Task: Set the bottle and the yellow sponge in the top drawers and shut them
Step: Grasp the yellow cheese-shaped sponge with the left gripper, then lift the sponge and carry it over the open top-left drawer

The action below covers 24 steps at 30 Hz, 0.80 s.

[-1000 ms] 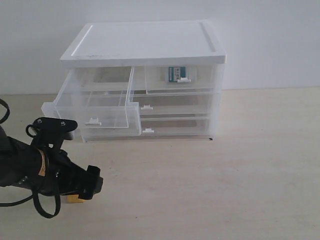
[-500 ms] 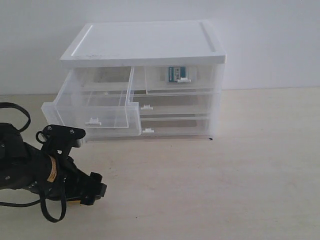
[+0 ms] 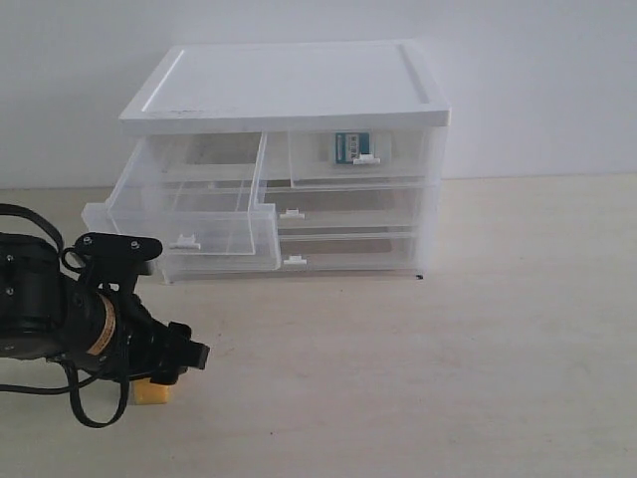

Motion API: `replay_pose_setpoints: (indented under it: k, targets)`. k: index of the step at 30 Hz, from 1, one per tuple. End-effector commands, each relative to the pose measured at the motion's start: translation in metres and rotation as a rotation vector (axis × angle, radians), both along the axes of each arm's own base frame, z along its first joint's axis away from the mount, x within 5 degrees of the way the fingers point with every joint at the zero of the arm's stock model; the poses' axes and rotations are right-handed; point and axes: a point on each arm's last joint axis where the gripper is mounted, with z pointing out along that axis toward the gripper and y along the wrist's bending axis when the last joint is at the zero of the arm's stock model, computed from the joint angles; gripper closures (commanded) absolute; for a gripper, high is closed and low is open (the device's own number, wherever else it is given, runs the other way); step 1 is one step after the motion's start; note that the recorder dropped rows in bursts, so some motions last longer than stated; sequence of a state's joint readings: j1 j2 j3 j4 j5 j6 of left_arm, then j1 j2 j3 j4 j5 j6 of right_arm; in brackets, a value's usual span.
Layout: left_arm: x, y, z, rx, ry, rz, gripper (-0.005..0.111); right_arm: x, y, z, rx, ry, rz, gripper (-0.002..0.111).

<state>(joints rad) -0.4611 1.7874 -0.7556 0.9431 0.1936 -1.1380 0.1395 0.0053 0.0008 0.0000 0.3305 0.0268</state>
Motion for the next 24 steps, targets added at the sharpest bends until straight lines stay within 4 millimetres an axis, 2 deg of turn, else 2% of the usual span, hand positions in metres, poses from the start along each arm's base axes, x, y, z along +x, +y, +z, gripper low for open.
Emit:
replay_pose_setpoints:
  k: [1, 2, 4, 6, 7, 10, 15, 19, 24]
  targets:
    - [0.002, -0.001, 0.0, -0.011, -0.004, 0.002, 0.068, 0.0, 0.0, 0.001, -0.01, -0.016, 0.0, 0.108]
    - [0.002, -0.001, 0.0, -0.013, -0.004, 0.001, 0.077, 0.0, 0.0, 0.001, -0.01, -0.016, 0.0, 0.108]
    - [0.002, -0.001, 0.0, -0.013, -0.004, 0.001, 0.085, 0.0, 0.0, 0.001, -0.01, -0.016, 0.0, 0.108]
    - [0.001, 0.0, -0.002, -0.011, 0.001, 0.001, 0.1, 0.0, 0.0, 0.001, -0.01, -0.016, 0.0, 0.108]
    - [-0.001, 0.0, -0.002, -0.008, 0.005, 0.0, 0.102, 0.0, 0.0, 0.001, -0.01, -0.016, 0.0, 0.108]
    - [-0.003, 0.002, -0.003, 0.001, 0.011, 0.002, 0.103, 0.0, 0.0, 0.001, -0.01, -0.016, 0.0, 0.108]
    - [-0.014, 0.006, 0.007, -0.006, -0.009, -0.01, 0.103, 0.0, 0.0, 0.001, -0.01, -0.016, 0.0, 0.108]
    - [-0.035, 0.017, 0.023, -0.01, -0.045, -0.021, 0.103, 0.0, 0.0, 0.001, -0.01, -0.016, 0.0, 0.108]
    - [-0.051, 0.025, 0.036, -0.027, -0.081, -0.021, 0.103, 0.0, 0.0, 0.001, -0.01, -0.016, 0.0, 0.108]
